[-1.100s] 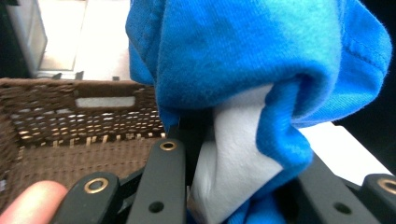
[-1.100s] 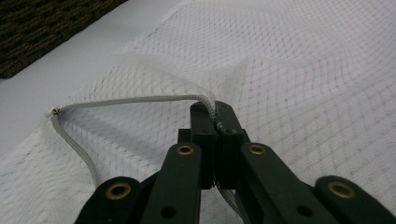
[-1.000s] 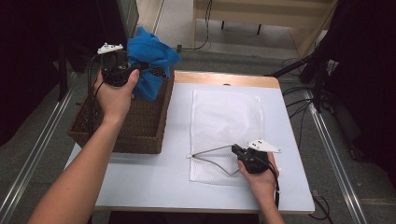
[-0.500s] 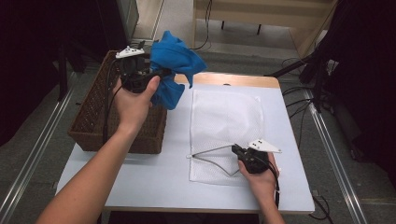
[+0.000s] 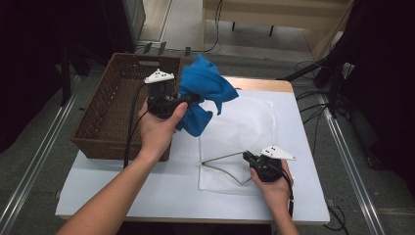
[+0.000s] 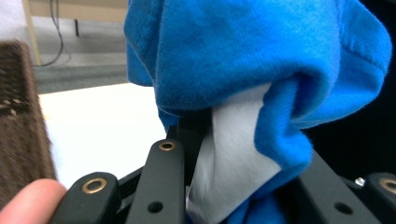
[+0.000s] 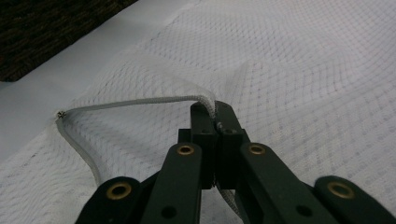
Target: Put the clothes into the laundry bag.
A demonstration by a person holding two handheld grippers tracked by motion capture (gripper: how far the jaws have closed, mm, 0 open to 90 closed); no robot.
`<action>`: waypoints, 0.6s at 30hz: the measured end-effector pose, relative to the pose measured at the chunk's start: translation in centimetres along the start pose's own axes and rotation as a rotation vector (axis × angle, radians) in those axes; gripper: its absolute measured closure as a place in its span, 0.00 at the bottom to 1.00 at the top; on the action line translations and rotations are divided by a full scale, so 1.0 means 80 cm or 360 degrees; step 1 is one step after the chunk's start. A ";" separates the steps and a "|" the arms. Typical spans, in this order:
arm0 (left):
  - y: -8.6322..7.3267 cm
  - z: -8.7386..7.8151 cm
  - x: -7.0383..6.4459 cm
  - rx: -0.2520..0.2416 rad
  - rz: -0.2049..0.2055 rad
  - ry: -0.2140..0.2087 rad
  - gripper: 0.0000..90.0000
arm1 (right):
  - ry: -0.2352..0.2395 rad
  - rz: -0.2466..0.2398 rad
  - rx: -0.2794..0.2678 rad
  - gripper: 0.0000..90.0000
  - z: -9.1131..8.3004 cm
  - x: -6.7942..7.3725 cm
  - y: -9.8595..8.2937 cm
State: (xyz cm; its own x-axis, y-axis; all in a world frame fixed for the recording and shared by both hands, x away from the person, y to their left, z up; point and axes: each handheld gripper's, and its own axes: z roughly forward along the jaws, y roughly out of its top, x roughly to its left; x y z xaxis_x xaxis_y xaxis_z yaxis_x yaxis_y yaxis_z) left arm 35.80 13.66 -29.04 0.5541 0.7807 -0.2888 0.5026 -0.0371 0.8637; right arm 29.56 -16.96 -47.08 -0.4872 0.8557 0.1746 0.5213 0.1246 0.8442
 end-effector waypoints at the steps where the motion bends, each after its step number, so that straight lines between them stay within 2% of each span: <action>1: 0.000 0.000 0.000 0.0000 0.0000 0.0000 0.81 | 0.0000 0.0000 0.0000 1.00 0.000 0.000 0.000; 2: -0.008 0.000 -0.006 0.0016 0.0015 -0.0015 0.81 | -0.0005 -0.0004 -0.0010 1.00 0.000 0.000 0.000; 7: -0.026 -0.004 -0.017 0.0049 0.0003 -0.0082 0.81 | -0.0030 -0.0018 -0.0030 1.00 0.000 -0.001 0.000; 10: -0.038 -0.008 -0.024 0.0068 0.0019 -0.0099 0.81 | -0.0066 -0.0055 -0.0050 1.00 0.000 0.002 0.000; 13: -0.046 -0.010 -0.028 0.0084 0.0030 -0.0110 0.81 | -0.0064 -0.0050 -0.0063 1.00 0.000 0.002 0.000; 14: -0.056 -0.013 -0.029 0.0087 0.0006 -0.0129 0.81 | -0.0054 -0.0040 -0.0076 1.00 0.001 0.001 0.000; 15: -0.056 -0.013 -0.029 0.0087 0.0006 -0.0129 0.81 | -0.0054 -0.0040 -0.0076 1.00 0.001 0.001 0.000; 16: -0.068 -0.015 -0.029 0.0102 -0.0006 -0.0137 0.81 | -0.0045 -0.0041 -0.0078 1.00 0.000 0.000 0.000; 17: -0.068 -0.015 -0.029 0.0102 -0.0006 -0.0137 0.81 | -0.0045 -0.0041 -0.0078 1.00 0.000 0.000 0.000; 18: -0.081 -0.015 -0.029 0.0128 -0.0018 -0.0145 0.81 | -0.0036 -0.0028 -0.0084 1.00 -0.001 0.000 0.000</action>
State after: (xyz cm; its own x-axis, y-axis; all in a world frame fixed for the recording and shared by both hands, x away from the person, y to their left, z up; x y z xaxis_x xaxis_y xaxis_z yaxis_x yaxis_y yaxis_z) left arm 30.43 12.83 -33.47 0.6044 0.7216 -0.3377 0.5587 -0.0818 0.8253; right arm 29.53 -16.95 -47.02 -0.4798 0.8647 0.1485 0.4747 0.1136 0.8728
